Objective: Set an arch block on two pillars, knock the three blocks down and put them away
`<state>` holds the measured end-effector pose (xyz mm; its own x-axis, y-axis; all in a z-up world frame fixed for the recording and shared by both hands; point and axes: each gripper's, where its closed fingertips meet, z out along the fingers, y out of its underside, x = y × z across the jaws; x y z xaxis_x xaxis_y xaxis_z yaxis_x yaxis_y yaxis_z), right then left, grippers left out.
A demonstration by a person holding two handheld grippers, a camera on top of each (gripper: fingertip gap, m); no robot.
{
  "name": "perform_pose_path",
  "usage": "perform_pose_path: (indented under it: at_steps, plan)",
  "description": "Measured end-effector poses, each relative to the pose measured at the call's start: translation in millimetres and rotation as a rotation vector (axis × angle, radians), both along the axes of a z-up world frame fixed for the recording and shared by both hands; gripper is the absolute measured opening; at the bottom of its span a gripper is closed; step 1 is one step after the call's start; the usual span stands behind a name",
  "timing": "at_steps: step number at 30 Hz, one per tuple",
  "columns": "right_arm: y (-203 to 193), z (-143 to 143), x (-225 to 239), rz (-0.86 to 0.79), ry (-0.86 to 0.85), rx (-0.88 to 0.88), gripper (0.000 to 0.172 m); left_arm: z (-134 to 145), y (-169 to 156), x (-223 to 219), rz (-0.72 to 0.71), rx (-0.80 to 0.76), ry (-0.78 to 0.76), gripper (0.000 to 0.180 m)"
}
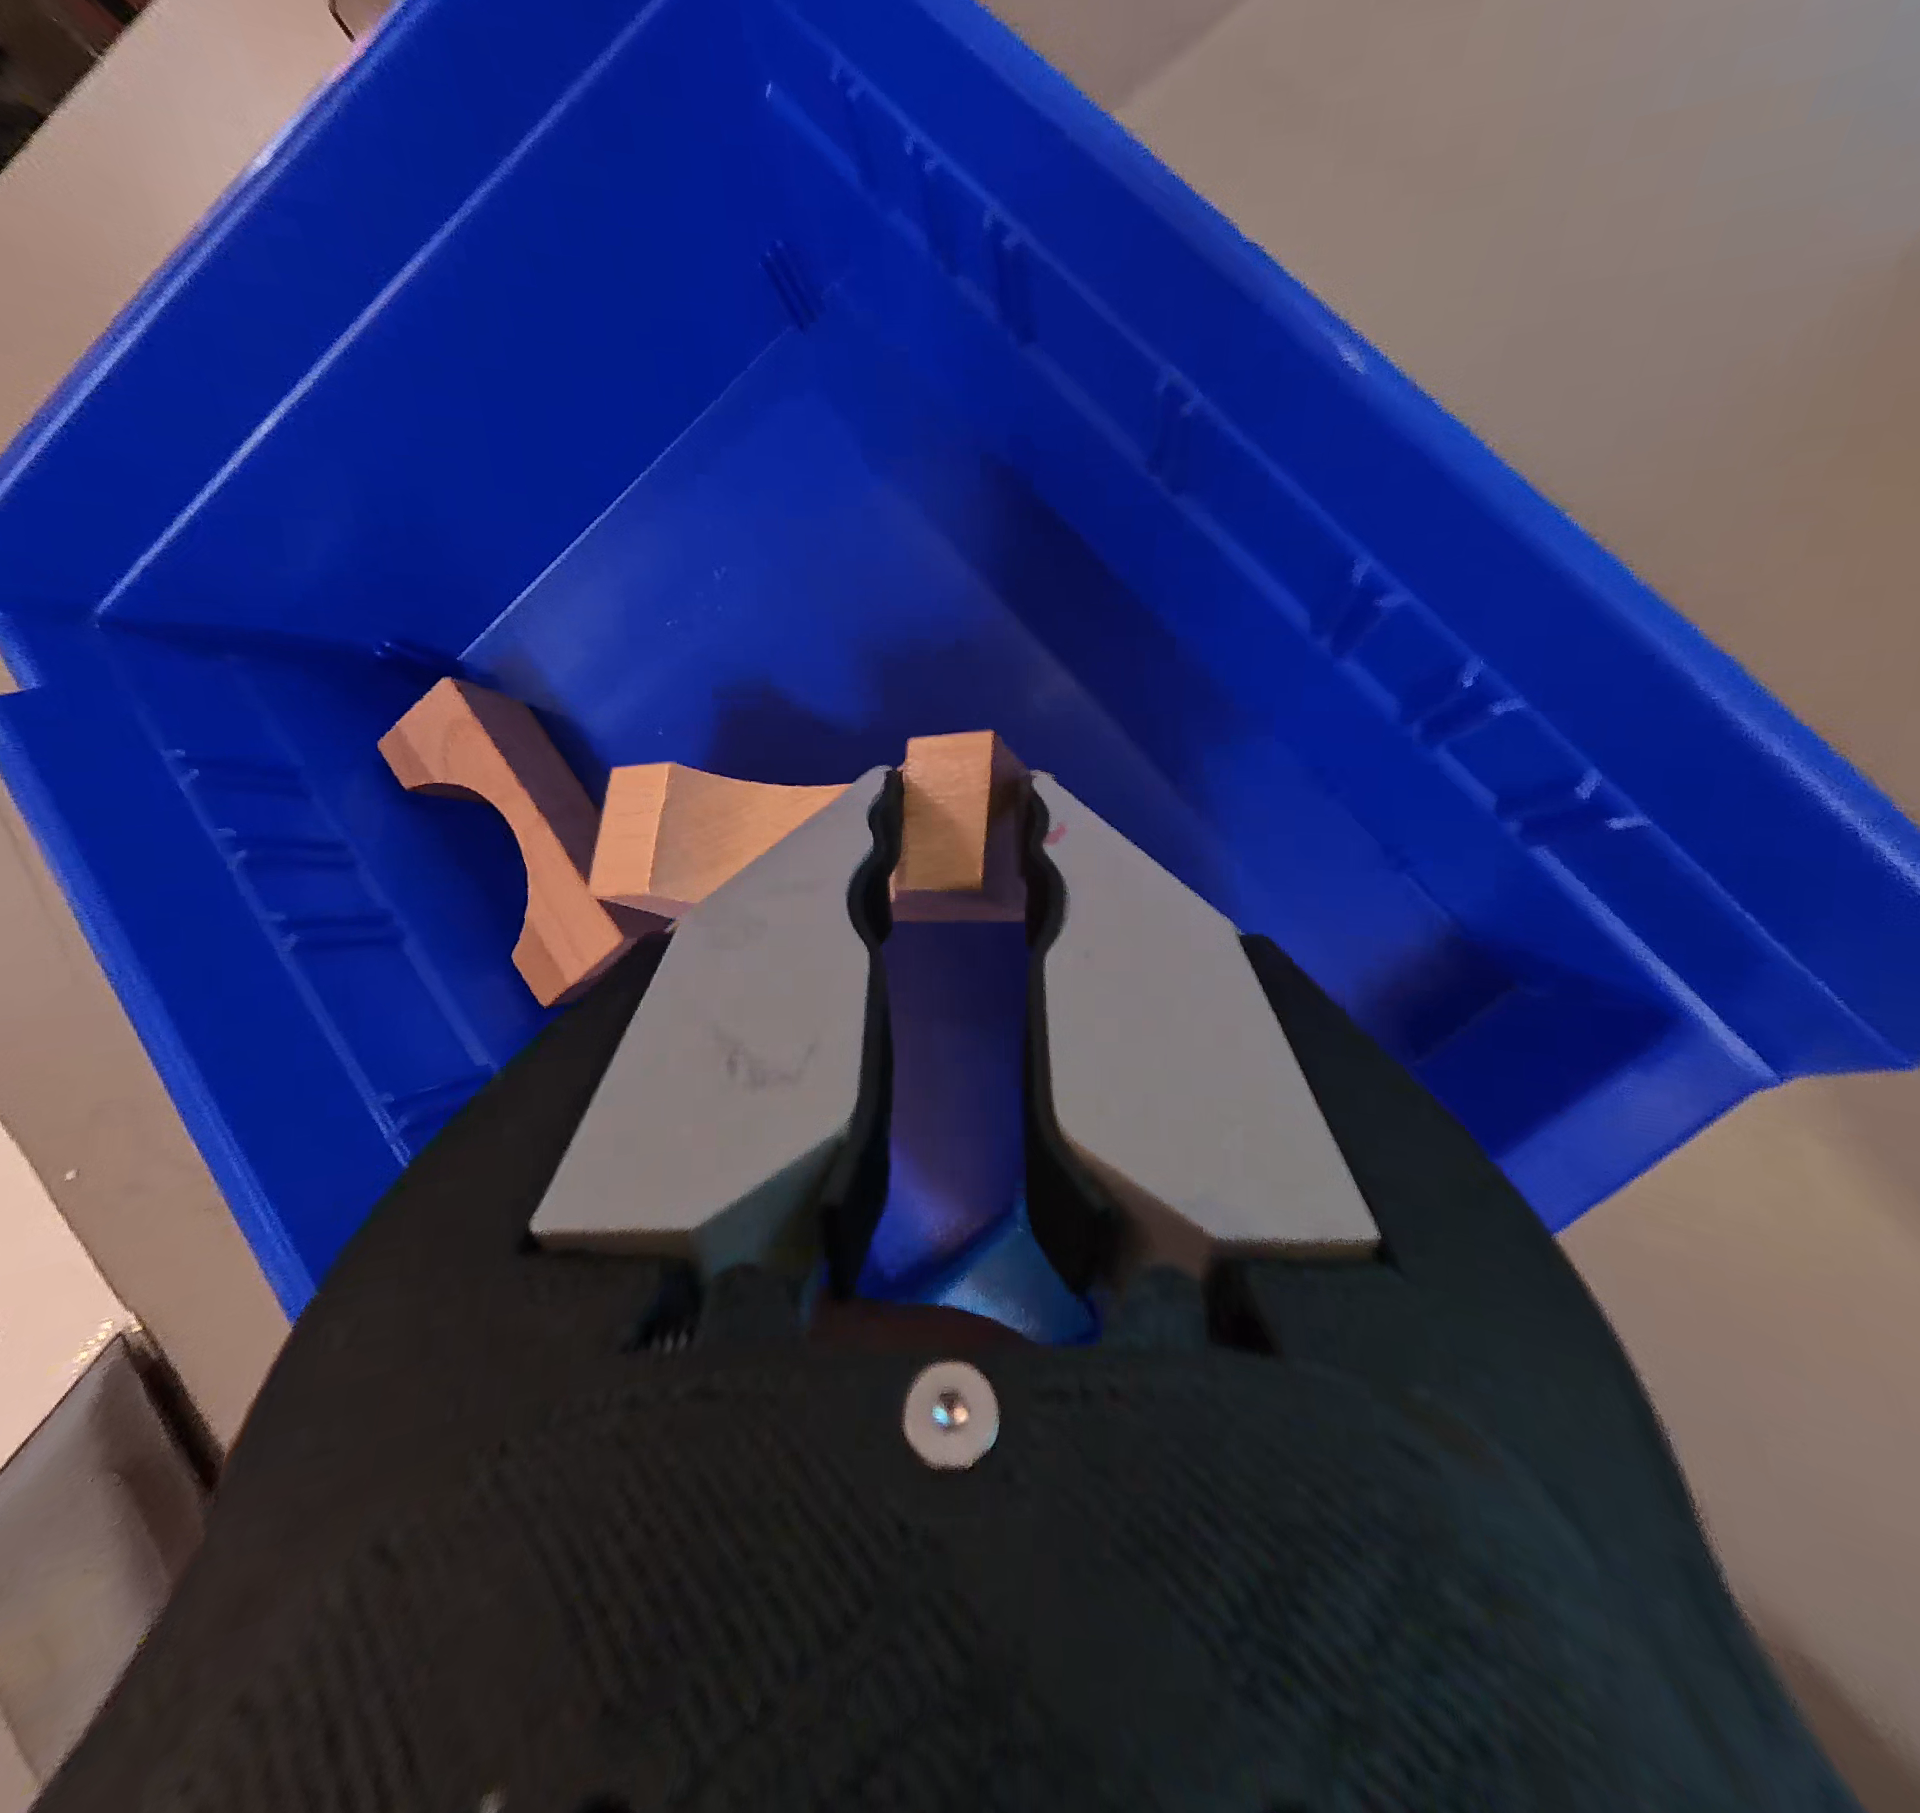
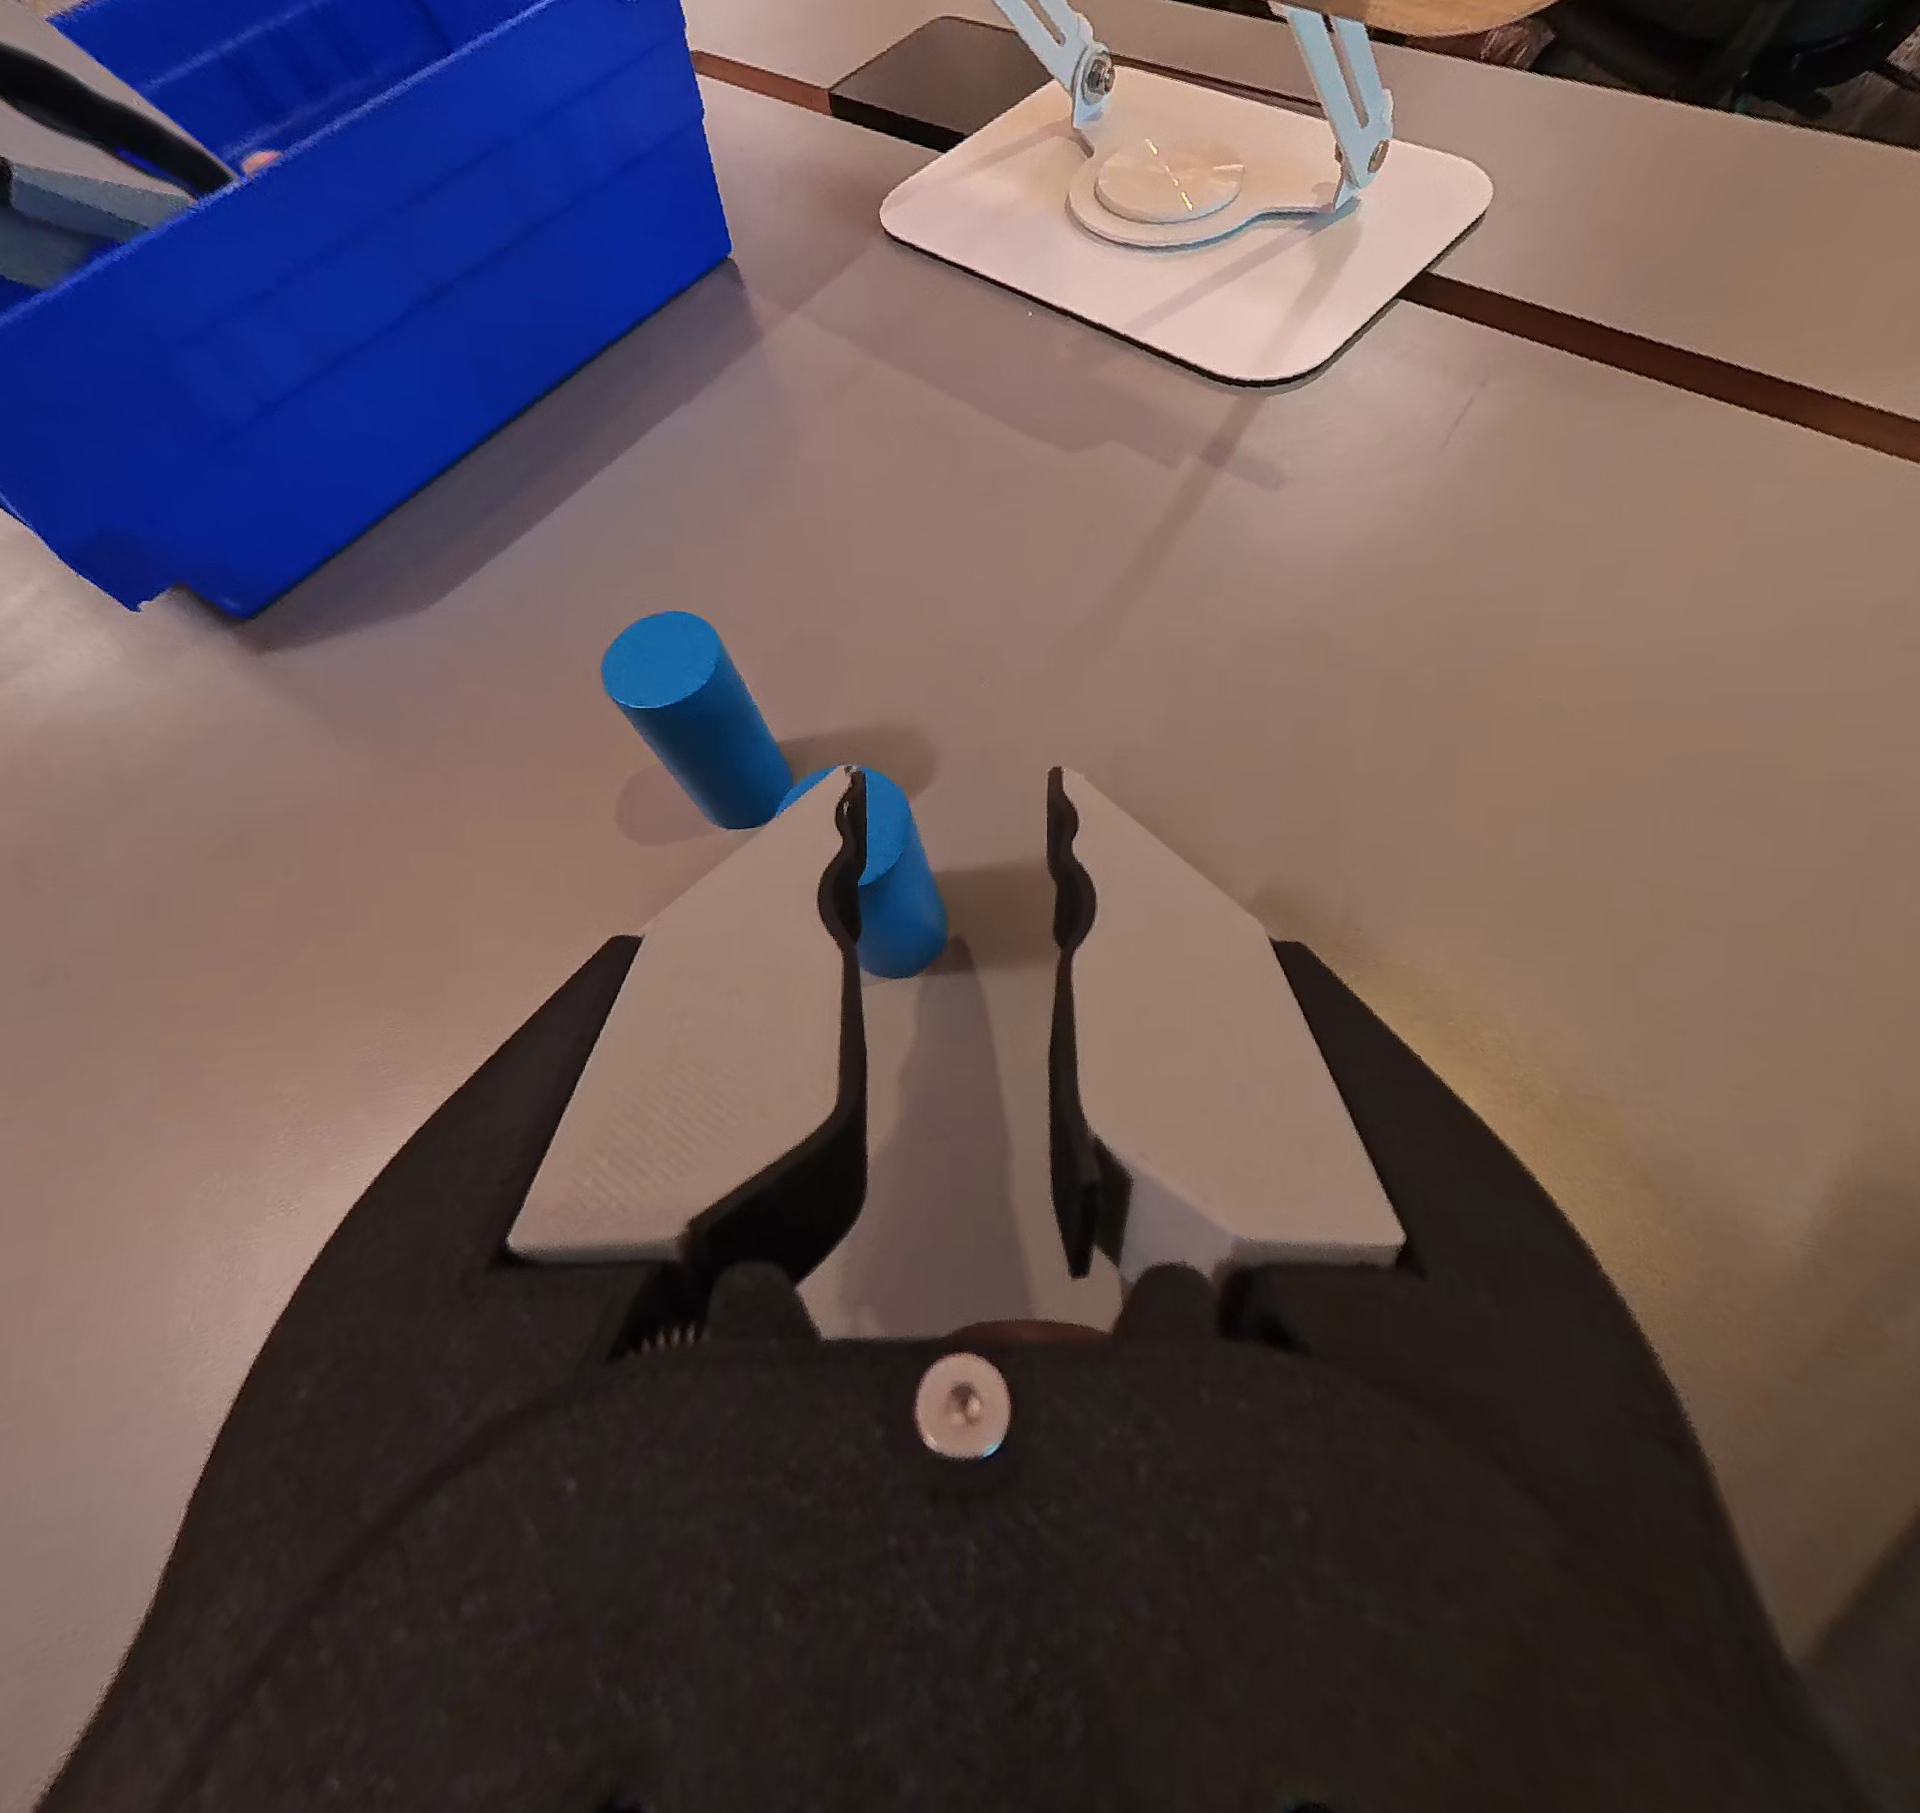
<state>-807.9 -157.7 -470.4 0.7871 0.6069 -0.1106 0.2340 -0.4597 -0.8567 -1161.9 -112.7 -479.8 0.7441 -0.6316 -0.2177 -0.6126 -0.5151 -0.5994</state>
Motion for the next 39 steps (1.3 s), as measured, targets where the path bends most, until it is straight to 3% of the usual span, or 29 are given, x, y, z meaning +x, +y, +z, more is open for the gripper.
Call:
perform_pose_path:
  at_steps: [6, 12, 21, 28, 34, 39]
  plan:
    - [-6, 14, -12, 0.068, 0.048, 0.058, 0.035, 25, 5, 19, -0.020, 0.103, -0.025, 0.020]
    - [-11, 34, -20, 0.118, 0.099, 0.155, 0.038, 68, 9, 45, -0.039, 0.224, -0.063, 0.020]
    - [-26, 60, -32, 0.197, 0.131, 0.296, 0.038, 136, -30, 139, -0.223, 0.389, -0.215, 0.019]
    - [-30, 61, -37, 0.226, 0.128, 0.305, 0.039, 143, -61, 207, -0.368, 0.419, -0.282, 0.019]
    - [-37, 68, -42, 0.260, 0.126, 0.354, 0.040, 146, -83, 249, -0.440, 0.408, -0.453, 0.019]
    - [-44, 72, -49, 0.296, 0.131, 0.374, 0.042, 140, -98, 274, -0.493, 0.444, -0.452, 0.019]
